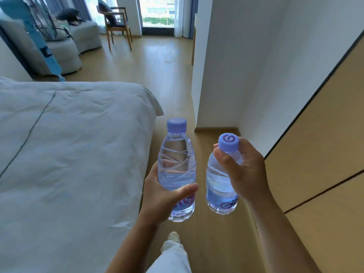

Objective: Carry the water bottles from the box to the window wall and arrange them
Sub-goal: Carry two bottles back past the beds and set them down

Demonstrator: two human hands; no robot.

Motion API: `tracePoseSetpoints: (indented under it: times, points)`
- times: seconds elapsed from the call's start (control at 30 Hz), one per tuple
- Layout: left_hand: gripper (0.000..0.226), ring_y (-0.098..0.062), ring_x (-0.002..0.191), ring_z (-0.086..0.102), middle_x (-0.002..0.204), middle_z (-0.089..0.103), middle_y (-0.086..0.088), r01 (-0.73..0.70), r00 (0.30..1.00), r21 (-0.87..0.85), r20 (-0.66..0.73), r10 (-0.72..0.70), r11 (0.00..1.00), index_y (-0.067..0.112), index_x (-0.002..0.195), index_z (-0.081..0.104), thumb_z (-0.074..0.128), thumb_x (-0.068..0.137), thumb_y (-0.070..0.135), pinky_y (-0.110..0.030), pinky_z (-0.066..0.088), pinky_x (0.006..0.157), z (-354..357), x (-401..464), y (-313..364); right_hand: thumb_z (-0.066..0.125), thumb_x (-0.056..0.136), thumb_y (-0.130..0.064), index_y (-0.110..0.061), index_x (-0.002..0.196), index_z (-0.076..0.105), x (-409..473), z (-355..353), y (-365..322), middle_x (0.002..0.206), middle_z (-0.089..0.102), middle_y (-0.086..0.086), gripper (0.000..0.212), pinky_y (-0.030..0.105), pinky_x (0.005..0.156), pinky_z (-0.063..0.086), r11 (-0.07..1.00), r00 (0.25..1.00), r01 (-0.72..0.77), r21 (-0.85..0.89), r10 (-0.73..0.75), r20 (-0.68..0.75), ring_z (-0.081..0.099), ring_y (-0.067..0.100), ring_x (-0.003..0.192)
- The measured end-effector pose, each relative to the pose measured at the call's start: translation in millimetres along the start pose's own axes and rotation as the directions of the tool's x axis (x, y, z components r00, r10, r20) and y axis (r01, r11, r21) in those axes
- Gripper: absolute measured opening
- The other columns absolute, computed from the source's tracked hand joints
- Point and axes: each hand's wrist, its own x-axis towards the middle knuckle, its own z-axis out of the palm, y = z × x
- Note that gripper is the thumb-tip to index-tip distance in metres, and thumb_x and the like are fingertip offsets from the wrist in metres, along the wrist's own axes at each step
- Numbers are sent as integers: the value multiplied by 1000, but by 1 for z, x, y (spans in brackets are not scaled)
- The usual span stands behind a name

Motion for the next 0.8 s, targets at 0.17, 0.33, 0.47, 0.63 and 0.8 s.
tracePoseSetpoints:
  times: [0.17,0.33,0.47,0.63,0.8]
  points:
    - [73,-21,85,71,92,73,1,7,1000,-7,23,-7,1000,19,103,63,83,38,45,-32,58,74,-13,119,8,56,72,-52,-33,87,59,103,42,17,83,66,-23,25,2,65,41,1000,1000,10,5,-10,-24,61,-4,76]
    - [68,-15,82,71,90,73,9,12,1000,2,22,-12,1000,24,100,62,82,38,44,-21,55,66,-24,206,10,61,75,-45,-34,87,57,183,76,36,80,63,-30,17,1,64,40,1000,1000,9,-14,-9,-16,59,-7,76]
    - [68,-9,83,70,91,72,17,40,999,18,6,-40,999,28,100,60,80,38,47,-18,55,66,-30,276,3,59,76,-33,-29,87,57,249,103,61,70,62,-21,12,1,64,40,1000,1000,-21,1,21,5,59,-10,76]
    - [69,-11,80,71,90,72,13,55,998,32,-42,-54,998,26,99,60,81,36,45,-19,54,64,-28,379,-12,56,78,-33,-24,91,57,345,135,99,77,58,-23,16,-3,62,38,1000,997,5,-6,-5,73,56,-17,76]
    - [61,-4,80,69,89,70,21,67,994,71,-93,-60,995,28,99,58,84,45,29,-15,53,64,-18,504,-24,58,76,-34,-31,89,56,475,168,141,80,61,-22,14,0,66,40,999,994,-17,45,12,106,59,-11,75]
